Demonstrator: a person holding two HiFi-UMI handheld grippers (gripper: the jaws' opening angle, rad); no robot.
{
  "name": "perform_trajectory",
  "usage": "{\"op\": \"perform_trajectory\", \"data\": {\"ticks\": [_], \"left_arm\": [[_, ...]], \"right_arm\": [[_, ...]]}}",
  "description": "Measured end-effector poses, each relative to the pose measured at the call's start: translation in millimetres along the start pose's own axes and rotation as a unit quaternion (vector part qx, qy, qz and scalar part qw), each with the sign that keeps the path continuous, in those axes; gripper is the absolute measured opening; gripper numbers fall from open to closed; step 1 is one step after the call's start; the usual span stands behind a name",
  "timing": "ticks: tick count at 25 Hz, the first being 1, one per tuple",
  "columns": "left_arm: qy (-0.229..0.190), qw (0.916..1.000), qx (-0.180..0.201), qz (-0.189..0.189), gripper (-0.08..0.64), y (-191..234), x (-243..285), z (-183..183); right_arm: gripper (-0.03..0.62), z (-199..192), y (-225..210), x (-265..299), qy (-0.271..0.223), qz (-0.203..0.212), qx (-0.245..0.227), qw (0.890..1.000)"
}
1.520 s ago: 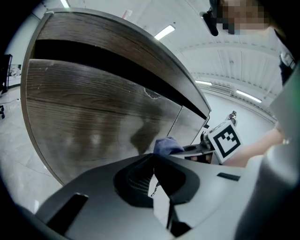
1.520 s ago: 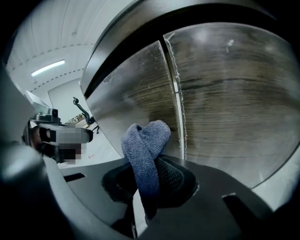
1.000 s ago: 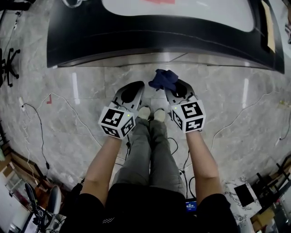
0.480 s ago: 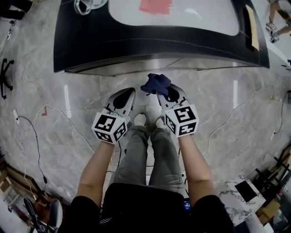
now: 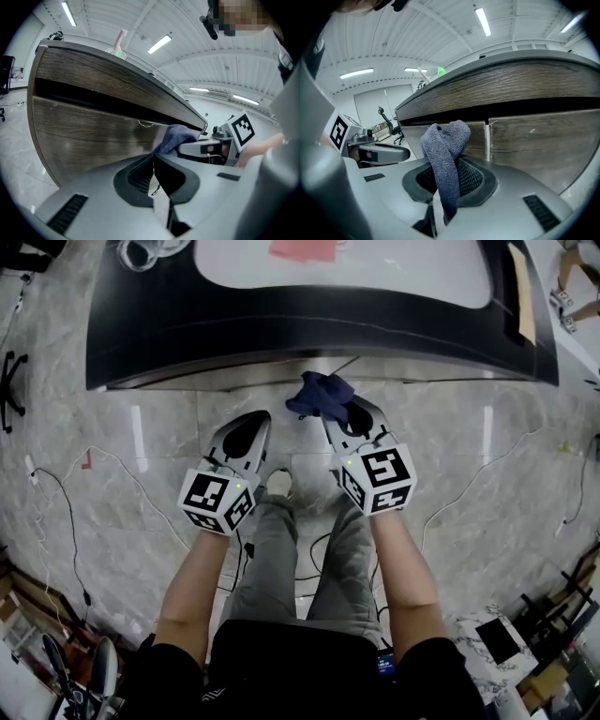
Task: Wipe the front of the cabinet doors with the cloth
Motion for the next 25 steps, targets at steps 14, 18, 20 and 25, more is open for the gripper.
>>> {"op": "perform_trajectory", "data": {"ticks": [14,18,20,25], "left_arm": [[-0.02,0.9996,-0.013,0.015,0.009,-83,67,5],[-0.018,0.9997,-0.011,0.015,0.009,-106,84,7],[-0.015,0.9998,-0.008,0.014,0.009,-114,91,7],[-0.01,0.9999,-0.005,0.008,0.009,-136,113,2]], "right_arm": [[0.072,0,-92,-36,-0.004,0.019,-0.018,1.0],[0.072,-3,-118,-54,-0.003,0.017,-0.017,1.0],[0.072,-5,-130,-61,-0.002,0.014,-0.016,1.0],[0.072,-13,-163,-82,-0.002,0.001,-0.01,1.0]]}}
Point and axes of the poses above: the fingertips, and each gripper's own axes: x forward along the fingers, y to its left, z out of its top, the point moved 2 cm from there along -x, backward along the fingers, and after that the axes turned 3 degrees about -x, right-handed, at the moved point
